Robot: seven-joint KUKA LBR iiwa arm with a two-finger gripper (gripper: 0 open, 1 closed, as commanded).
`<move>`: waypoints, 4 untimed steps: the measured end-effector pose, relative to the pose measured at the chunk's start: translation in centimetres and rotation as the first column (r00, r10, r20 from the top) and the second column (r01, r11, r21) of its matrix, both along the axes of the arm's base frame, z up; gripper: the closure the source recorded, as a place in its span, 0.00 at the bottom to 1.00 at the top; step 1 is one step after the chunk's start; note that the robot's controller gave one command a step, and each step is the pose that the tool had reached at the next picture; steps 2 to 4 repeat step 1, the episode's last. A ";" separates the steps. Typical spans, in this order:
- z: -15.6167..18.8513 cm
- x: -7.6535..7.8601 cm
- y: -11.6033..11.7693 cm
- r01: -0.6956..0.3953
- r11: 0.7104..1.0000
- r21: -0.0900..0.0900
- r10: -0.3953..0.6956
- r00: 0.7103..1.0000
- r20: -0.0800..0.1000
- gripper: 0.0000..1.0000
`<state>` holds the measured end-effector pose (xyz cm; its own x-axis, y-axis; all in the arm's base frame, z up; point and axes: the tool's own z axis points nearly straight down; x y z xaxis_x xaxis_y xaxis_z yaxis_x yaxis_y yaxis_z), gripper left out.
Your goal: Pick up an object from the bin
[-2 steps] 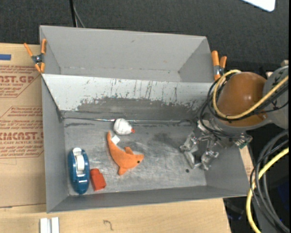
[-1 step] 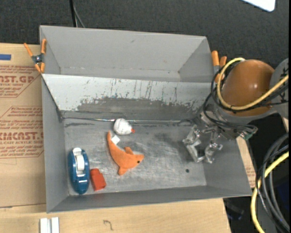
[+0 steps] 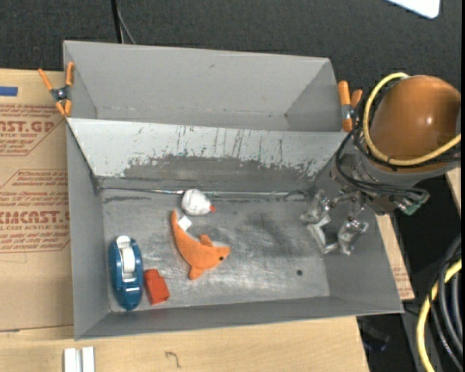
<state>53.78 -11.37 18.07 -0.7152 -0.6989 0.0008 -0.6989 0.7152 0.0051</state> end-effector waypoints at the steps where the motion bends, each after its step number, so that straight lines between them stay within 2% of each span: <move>1: 3.2 0.5 -0.3 0.004 1.000 -0.003 -0.004 1.000 0.013 1.00; 4: 3.2 0.5 -0.3 0.004 1.000 -0.003 -0.004 1.000 0.013 1.00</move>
Offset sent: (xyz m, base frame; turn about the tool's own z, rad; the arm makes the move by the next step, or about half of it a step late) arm 0.0034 -0.0021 0.1214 -0.0099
